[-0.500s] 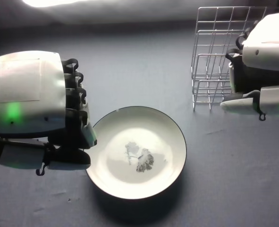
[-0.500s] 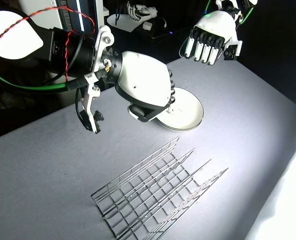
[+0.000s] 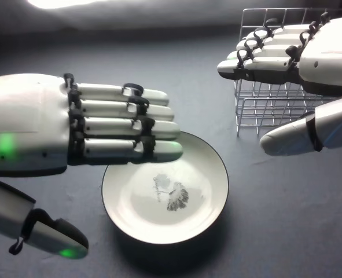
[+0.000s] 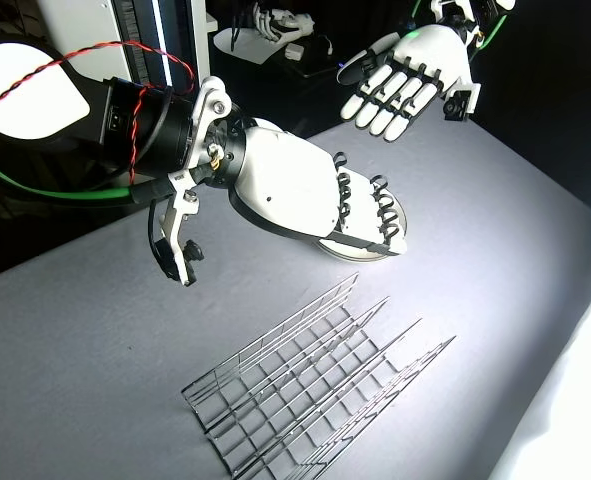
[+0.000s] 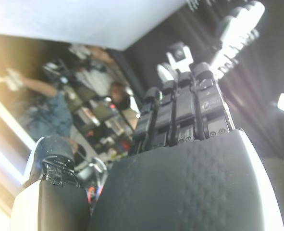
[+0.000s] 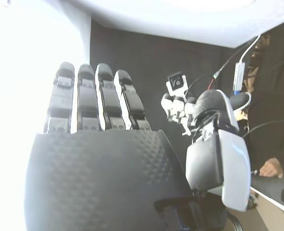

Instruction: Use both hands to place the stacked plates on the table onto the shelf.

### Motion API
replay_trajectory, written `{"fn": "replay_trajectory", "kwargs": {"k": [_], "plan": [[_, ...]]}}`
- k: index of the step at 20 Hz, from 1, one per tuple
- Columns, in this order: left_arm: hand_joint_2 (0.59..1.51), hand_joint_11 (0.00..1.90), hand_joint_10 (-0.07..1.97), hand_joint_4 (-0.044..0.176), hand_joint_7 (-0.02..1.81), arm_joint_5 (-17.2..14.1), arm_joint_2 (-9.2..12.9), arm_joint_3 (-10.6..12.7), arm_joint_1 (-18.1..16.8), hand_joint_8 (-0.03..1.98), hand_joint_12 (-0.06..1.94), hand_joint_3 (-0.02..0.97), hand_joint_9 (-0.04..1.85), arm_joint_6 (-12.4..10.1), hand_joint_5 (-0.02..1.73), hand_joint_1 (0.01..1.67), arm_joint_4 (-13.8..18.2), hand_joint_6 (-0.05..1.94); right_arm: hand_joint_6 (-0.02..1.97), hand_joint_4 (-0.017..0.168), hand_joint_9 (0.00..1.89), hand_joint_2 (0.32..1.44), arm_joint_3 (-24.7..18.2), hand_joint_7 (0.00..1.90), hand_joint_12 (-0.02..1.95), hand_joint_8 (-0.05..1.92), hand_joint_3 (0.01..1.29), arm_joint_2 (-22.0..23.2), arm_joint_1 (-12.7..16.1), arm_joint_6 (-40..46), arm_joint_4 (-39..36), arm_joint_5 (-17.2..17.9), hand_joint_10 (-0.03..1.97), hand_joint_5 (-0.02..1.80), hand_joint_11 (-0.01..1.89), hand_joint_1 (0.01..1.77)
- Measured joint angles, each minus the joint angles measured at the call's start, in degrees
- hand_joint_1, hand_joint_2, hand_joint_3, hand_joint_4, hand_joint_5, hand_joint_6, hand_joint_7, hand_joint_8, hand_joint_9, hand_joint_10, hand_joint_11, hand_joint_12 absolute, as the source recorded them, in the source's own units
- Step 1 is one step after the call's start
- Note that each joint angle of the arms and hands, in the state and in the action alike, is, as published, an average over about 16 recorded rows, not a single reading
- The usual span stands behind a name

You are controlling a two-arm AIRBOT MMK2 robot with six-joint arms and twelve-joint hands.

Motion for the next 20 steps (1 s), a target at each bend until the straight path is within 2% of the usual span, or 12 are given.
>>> {"fn": "replay_trajectory", "kwargs": {"k": [2,5,13,20], "plan": [[1.131,0.05,0.02,-0.002,0.03,-0.3,0.0,0.4,-0.5,0.02,0.01,0.020,0.04,-1.2,0.03,0.02,1.5,0.02,0.29,0.006,0.27,1.09,0.0,0.26,0.27,0.28,0.04,0.0,0.0,0.0,0.0,0.1,0.29,0.24,0.26,0.09],[1.133,0.02,0.01,-0.004,0.02,-1.0,-0.2,1.1,-1.4,-0.01,-0.01,0.021,0.02,-3.3,0.02,0.02,5.0,-0.01,0.02,0.000,0.01,1.05,0.0,0.02,0.00,0.01,0.02,0.0,0.0,0.0,0.0,0.1,0.01,0.02,0.01,0.01],[1.128,0.01,0.01,-0.001,0.02,-4.2,-2.6,4.9,-5.9,-0.01,-0.01,0.021,0.02,-8.8,0.02,0.02,16.3,-0.01,0.02,-0.001,0.02,0.98,0.5,0.02,-0.01,0.01,0.02,0.0,0.0,0.0,-0.1,0.2,0.01,0.02,0.01,0.01],[1.119,0.02,0.01,0.001,0.02,-7.1,-5.7,9.2,-8.4,-0.01,-0.01,0.021,0.02,-11.6,0.02,0.02,26.4,-0.01,0.02,-0.002,0.01,0.99,1.3,0.02,-0.01,0.01,0.02,0.0,0.0,0.0,-0.1,0.3,0.01,0.02,0.02,0.01]]}}
